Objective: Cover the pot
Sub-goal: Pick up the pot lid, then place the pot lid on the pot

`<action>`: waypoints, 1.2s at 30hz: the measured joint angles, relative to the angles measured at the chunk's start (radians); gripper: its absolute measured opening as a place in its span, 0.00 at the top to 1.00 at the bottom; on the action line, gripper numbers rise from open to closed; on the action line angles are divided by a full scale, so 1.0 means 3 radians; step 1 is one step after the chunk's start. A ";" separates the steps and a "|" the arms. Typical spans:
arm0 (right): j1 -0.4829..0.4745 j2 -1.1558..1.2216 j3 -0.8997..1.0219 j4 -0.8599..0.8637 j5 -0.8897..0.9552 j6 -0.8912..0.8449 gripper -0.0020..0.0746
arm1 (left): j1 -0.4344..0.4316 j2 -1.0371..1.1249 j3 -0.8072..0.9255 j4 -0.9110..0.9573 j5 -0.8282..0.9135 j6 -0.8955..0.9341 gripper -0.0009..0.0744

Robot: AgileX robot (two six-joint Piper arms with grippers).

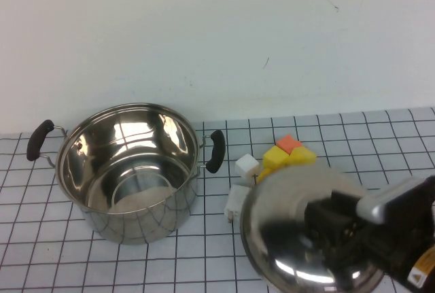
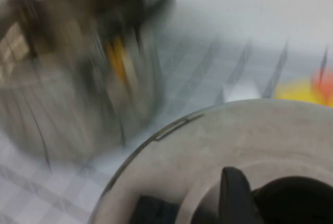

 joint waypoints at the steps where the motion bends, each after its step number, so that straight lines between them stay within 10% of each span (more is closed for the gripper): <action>1: 0.0000 -0.0115 0.0000 0.0000 0.0000 0.0011 0.52 | 0.0000 0.0000 0.0000 0.0000 0.0000 0.0000 0.99; 8: 0.0000 -0.1179 -0.0058 -0.0340 0.0130 0.0397 0.52 | 0.0000 0.0000 0.0000 0.0000 0.0000 0.0000 0.99; 17: 0.0000 -0.1912 -0.1094 -0.1758 0.2136 0.0735 0.52 | 0.0000 0.0000 0.0000 0.0000 0.0000 0.0000 0.99; 36: 0.0024 -0.0081 -0.2751 -0.2610 0.1763 0.1705 0.52 | 0.0000 0.0000 0.0000 0.0000 0.0000 0.0007 0.99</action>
